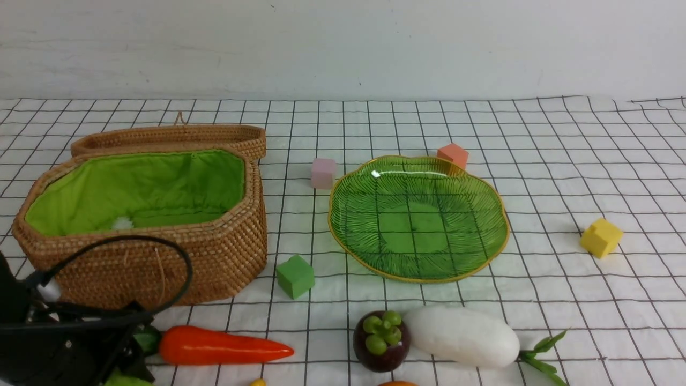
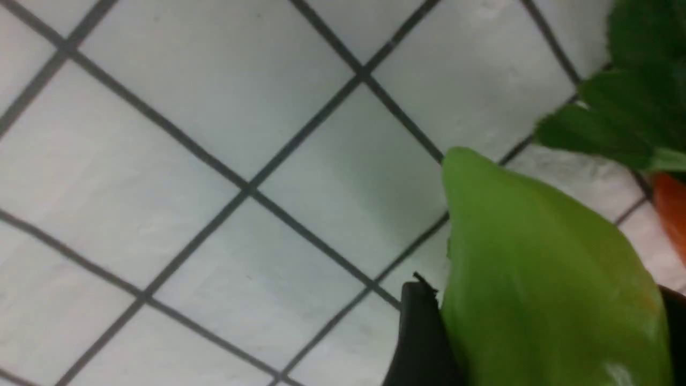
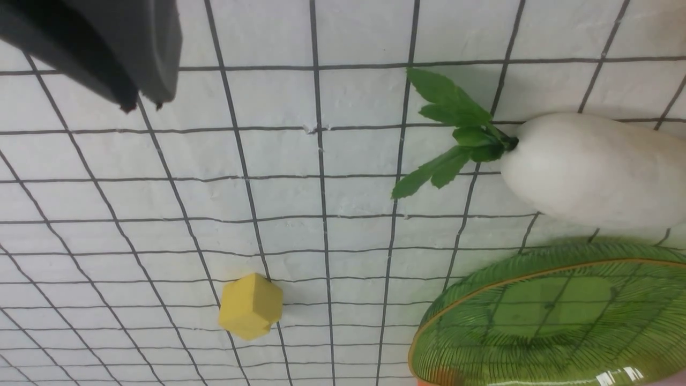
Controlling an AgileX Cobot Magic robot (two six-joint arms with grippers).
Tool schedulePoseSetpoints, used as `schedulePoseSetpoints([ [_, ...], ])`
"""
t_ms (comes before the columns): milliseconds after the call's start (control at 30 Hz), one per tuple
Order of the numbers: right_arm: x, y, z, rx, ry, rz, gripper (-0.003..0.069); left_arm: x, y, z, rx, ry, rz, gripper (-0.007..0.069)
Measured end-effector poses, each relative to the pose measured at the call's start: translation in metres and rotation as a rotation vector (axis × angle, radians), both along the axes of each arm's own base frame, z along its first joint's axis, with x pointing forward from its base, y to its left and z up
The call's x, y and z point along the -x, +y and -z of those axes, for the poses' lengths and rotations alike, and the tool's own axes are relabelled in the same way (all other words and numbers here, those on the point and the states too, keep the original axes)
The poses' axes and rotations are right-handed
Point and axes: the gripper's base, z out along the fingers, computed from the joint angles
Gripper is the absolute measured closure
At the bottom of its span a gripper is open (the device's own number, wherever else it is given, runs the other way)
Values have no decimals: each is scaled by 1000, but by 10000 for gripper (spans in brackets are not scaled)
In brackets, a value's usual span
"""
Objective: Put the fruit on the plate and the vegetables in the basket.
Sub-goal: Take a chayote with your left arm and place it on the basket on the left.
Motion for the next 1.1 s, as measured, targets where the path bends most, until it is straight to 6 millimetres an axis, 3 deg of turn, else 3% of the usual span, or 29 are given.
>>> schedulePoseSetpoints([
  [100, 0, 0, 0, 0, 0, 0, 603, 3, -1, -30, 9, -70, 20, 166],
  [267, 0, 0, 0, 0, 0, 0, 603, -19, -3, -128, 30, -367, 34, 166],
  [300, 0, 0, 0, 0, 0, 0, 603, -21, -3, -131, 30, -377, 34, 166],
  [333, 0, 0, 0, 0, 0, 0, 603, -33, -3, -153, 28, -444, 30, 166],
  [367, 0, 0, 0, 0, 0, 0, 603, -35, -3, -156, 25, -453, 30, 166],
  [400, 0, 0, 0, 0, 0, 0, 603, -54, -3, -176, 21, -506, 12, 166],
  [467, 0, 0, 0, 0, 0, 0, 603, -74, -3, -186, 15, -526, -7, 166],
  [567, 0, 0, 0, 0, 0, 0, 603, -117, -4, -180, -5, -489, -38, 166],
  [633, 0, 0, 0, 0, 0, 0, 603, -129, -4, -173, -12, -456, -45, 166],
  [700, 0, 0, 0, 0, 0, 0, 603, -152, -6, -149, -18, -346, -60, 166],
  [733, 0, 0, 0, 0, 0, 0, 603, -152, -6, -150, -18, -346, -59, 166],
  [767, 0, 0, 0, 0, 0, 0, 603, -163, -7, -134, -21, -282, -63, 166],
  [900, 0, 0, 0, 0, 0, 0, 603, -173, -7, -118, -27, -226, -62, 116],
  [1000, 0, 0, 0, 0, 0, 0, 603, -173, -6, -122, -46, -223, -52, 28],
  [1100, 0, 0, 0, 0, 0, 0, 603, -169, -3, -132, -100, -217, -11, -8],
])
